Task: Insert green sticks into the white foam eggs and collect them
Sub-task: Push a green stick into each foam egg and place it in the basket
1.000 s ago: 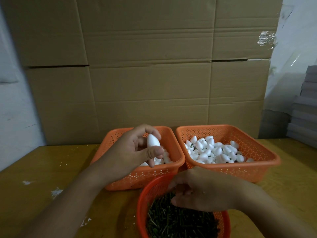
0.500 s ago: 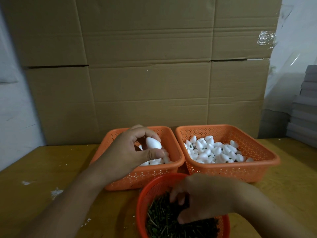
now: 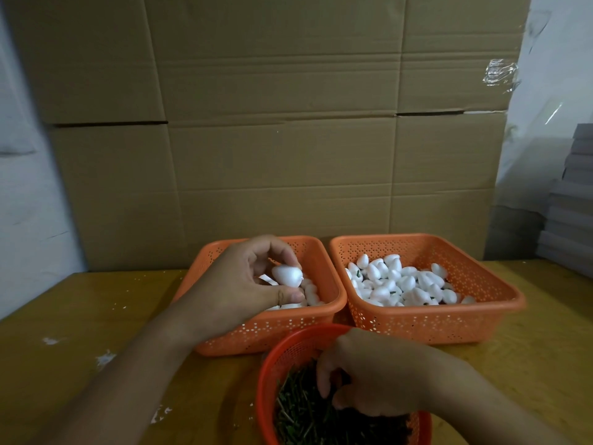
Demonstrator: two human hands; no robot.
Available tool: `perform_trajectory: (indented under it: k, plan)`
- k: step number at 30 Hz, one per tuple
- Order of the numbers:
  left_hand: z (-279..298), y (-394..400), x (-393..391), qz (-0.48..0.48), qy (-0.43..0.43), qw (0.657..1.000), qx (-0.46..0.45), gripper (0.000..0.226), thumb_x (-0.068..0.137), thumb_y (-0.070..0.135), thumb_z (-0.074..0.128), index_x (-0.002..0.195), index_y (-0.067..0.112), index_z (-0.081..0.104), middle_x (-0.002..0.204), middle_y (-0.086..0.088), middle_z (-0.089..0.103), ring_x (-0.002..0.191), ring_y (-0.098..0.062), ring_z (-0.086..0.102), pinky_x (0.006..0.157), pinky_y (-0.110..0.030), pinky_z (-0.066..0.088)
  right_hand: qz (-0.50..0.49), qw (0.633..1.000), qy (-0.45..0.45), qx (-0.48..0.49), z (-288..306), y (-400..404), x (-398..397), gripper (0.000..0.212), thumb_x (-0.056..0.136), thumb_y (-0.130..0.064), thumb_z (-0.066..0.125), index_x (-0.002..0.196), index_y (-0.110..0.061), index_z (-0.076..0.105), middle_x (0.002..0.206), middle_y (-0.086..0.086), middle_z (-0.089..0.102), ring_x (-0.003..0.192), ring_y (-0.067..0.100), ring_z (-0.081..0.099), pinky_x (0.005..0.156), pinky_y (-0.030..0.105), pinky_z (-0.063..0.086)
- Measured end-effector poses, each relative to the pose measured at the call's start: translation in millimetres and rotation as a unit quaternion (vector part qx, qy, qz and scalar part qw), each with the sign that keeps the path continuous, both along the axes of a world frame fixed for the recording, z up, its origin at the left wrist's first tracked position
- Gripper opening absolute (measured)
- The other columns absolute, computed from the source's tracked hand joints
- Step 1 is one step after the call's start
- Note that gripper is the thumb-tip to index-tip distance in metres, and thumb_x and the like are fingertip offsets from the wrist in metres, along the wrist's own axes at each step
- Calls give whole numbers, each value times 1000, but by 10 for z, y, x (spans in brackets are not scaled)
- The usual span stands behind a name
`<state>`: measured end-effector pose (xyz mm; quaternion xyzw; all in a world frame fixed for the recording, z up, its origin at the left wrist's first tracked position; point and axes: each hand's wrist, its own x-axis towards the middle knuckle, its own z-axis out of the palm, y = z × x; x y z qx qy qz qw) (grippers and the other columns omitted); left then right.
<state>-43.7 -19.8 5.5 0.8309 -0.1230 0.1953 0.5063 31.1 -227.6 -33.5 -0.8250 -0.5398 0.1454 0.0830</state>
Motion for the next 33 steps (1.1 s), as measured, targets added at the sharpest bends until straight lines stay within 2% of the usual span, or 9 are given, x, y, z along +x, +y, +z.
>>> perform_trajectory:
  k: [7, 10, 15, 16, 18, 20, 26, 30, 33]
  plan:
    - [22, 7, -13, 6, -13, 1000, -1, 35, 63, 42, 87, 90, 32, 69, 97, 2, 74, 89, -16, 72, 76, -29, 60, -8, 999, 5, 33, 35, -3, 0, 8, 94, -26, 61, 99, -29, 66, 96, -16, 66, 85, 0, 60, 76, 19, 49]
    - [21, 2, -16, 4, -12, 1000, -3, 28, 73, 41, 86, 95, 36, 70, 98, 6, 74, 87, -11, 72, 72, -24, 58, -21, 998, -3, 55, 59, -21, -2, 7, 96, -28, 56, 98, -29, 63, 89, -16, 63, 79, 1, 59, 71, 18, 47]
    - [10, -16, -19, -9, -9, 1000, -26, 21, 84, 33, 71, 105, 36, 72, 91, 5, 75, 76, -8, 70, 63, -20, 55, -48, 995, -28, 80, 49, -18, 7, 16, 97, -21, 52, 97, -22, 67, 74, -15, 58, 62, -3, 52, 62, 16, 42]
    - [8, -17, -19, -10, -8, 1000, -26, 21, 84, 33, 71, 105, 36, 73, 89, 5, 75, 75, -8, 70, 63, -20, 54, -48, 995, -26, 84, 50, -17, -1, 17, 97, -21, 51, 98, -23, 68, 76, -15, 59, 63, -4, 52, 63, 16, 41]
    - [1, -16, -18, -14, -8, 1000, -25, 19, 85, 32, 71, 104, 36, 73, 88, 5, 75, 74, -6, 70, 63, -18, 54, -42, 995, -22, 91, 58, -15, -19, 21, 98, -19, 50, 106, -24, 69, 91, -13, 68, 74, -4, 56, 70, 15, 43]
    - [-7, -11, -10, -17, -8, 999, -26, 19, 85, 31, 71, 103, 36, 73, 89, 4, 75, 76, -8, 70, 64, -19, 54, -34, 995, -17, 97, 61, -19, -29, 27, 98, -17, 50, 114, -26, 70, 103, -9, 71, 79, -7, 55, 72, 7, 41]
    - [-27, 9, 7, -22, -11, 999, -28, 19, 85, 35, 73, 104, 37, 73, 95, 3, 74, 81, -14, 72, 65, -22, 56, -23, 996, -18, 83, 76, -29, -24, 23, 93, -16, 55, 107, -27, 70, 89, -20, 65, 68, -15, 51, 64, 5, 38]
    - [-32, 12, 11, -23, -13, 999, -26, 21, 82, 41, 73, 103, 38, 73, 97, 4, 74, 82, -14, 73, 65, -22, 56, -20, 994, -22, 100, 75, -33, -23, 21, 90, -17, 60, 105, -28, 69, 99, -14, 70, 79, -7, 57, 71, 7, 43]
    - [-27, 4, 14, -26, -16, 999, -27, 24, 79, 43, 73, 103, 38, 73, 97, 6, 74, 82, -12, 72, 65, -22, 56, -34, 993, -19, 116, 75, -33, -9, 18, 91, -17, 64, 104, -29, 68, 93, -17, 65, 83, -4, 59, 70, 9, 44]
